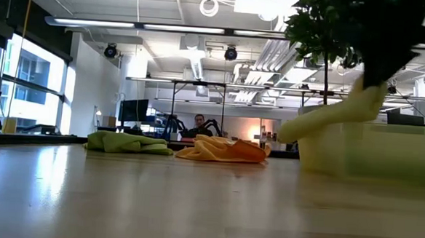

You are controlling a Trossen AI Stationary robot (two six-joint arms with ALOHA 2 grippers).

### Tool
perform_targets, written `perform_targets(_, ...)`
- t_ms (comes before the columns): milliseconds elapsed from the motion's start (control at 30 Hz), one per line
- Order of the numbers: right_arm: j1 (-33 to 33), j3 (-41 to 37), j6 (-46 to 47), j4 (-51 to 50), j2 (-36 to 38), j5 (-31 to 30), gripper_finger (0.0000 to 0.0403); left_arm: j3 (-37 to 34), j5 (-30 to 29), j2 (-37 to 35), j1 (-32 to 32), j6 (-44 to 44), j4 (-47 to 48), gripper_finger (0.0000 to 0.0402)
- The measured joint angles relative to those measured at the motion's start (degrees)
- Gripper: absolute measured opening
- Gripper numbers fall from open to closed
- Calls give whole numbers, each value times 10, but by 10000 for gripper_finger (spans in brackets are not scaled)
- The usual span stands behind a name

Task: Fold microfiber towels
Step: Put the yellow microfiber cloth into the yellow bin

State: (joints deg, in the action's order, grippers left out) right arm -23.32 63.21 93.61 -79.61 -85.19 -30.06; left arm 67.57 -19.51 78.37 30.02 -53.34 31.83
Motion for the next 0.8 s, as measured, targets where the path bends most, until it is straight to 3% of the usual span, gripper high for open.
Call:
perform_targets(200,-39,-81,110,38,0,69,0,0,0,0,0,-4,0,131)
perform_targets(400,-87,-105,201,39,0,84,0,0,0,0,0,-4,0,131)
perform_targets(600,-111,-105,246,8,0,98,0,0,0,0,0,-4,0,131)
perform_targets(800,-113,-105,234,7,0,101,4,0,0,0,0,-4,0,131)
